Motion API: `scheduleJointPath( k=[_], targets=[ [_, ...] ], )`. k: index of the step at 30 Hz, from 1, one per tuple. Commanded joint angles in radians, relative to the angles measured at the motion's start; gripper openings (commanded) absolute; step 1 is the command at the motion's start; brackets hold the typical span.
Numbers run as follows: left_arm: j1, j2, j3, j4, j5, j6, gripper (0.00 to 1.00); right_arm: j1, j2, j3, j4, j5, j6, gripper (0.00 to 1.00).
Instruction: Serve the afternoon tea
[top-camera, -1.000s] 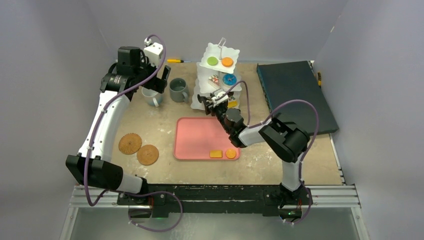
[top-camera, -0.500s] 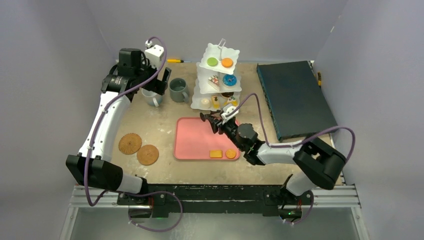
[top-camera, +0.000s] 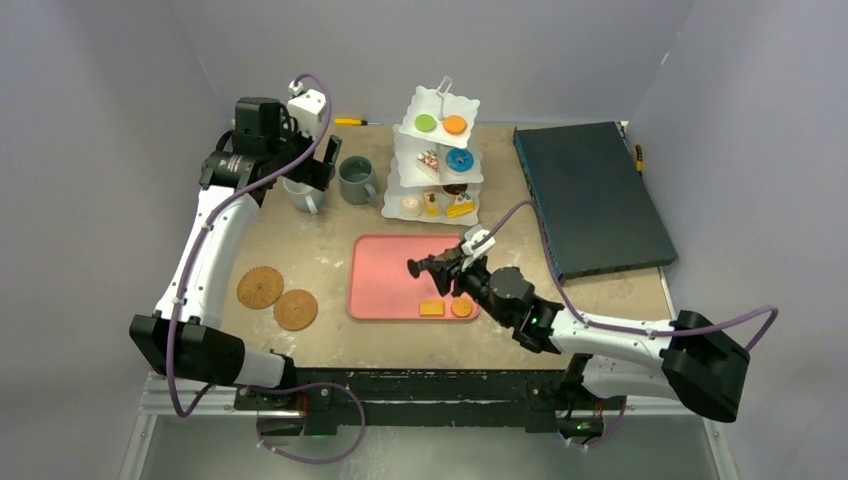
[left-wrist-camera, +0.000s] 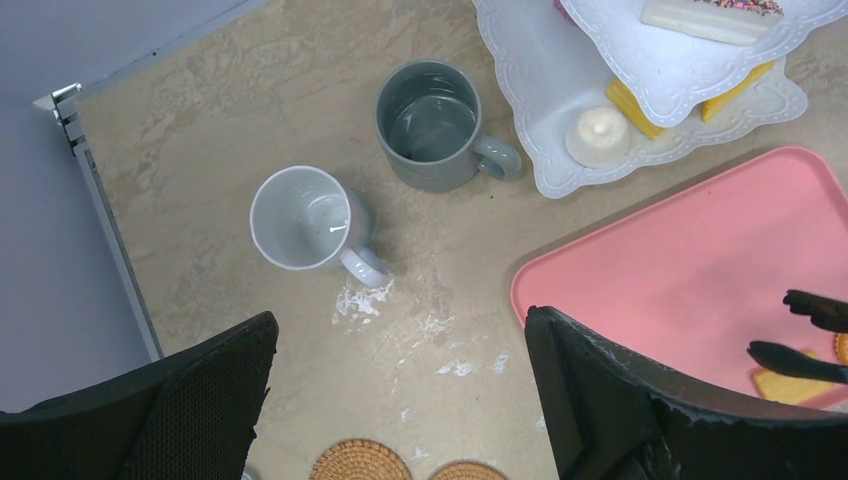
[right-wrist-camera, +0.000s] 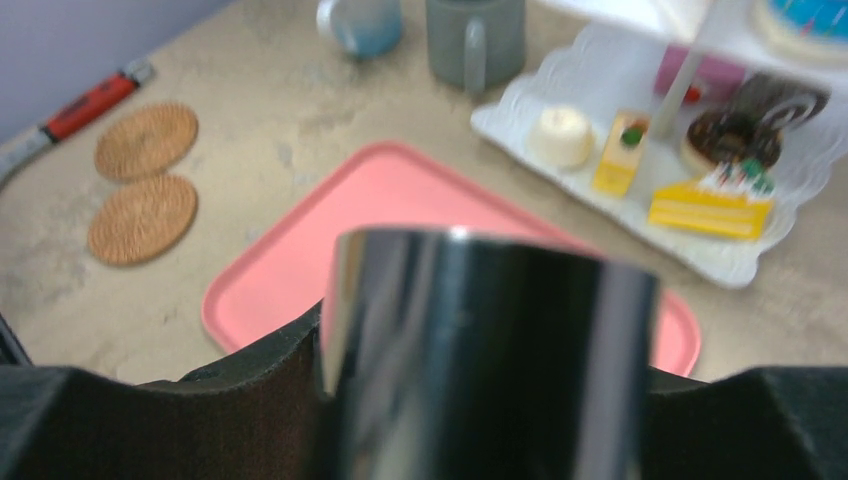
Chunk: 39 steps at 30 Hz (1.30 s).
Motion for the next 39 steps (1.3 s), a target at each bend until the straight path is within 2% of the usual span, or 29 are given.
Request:
scheduleJointPath(
  k=[1,13,23,30,39],
  targets=[
    [0.009,-0.025,0.004,0.026,0.017,-0.002,0.93,0.077,-0.020,-0.037,-0.070,0.133,0.088,0.54],
    [0.009,-0.018,0.011,0.025,0.022,-0.004,0.93,0.227,-0.017,-0.026,-0.223,0.308,0.211,0.54],
    [0.009,-0.011,0.022,0.021,0.024,-0.008,0.93,0.272,-0.039,0.002,-0.330,0.453,0.298,0.56],
    [0.008,-0.010,0.027,0.019,0.021,-0.004,0.93,0.303,-0.013,0.028,-0.370,0.490,0.322,0.59],
    [0.008,-0.010,0.029,0.017,0.022,-0.004,0.93,0.320,-0.087,0.045,-0.384,0.504,0.310,0.60]
  ],
)
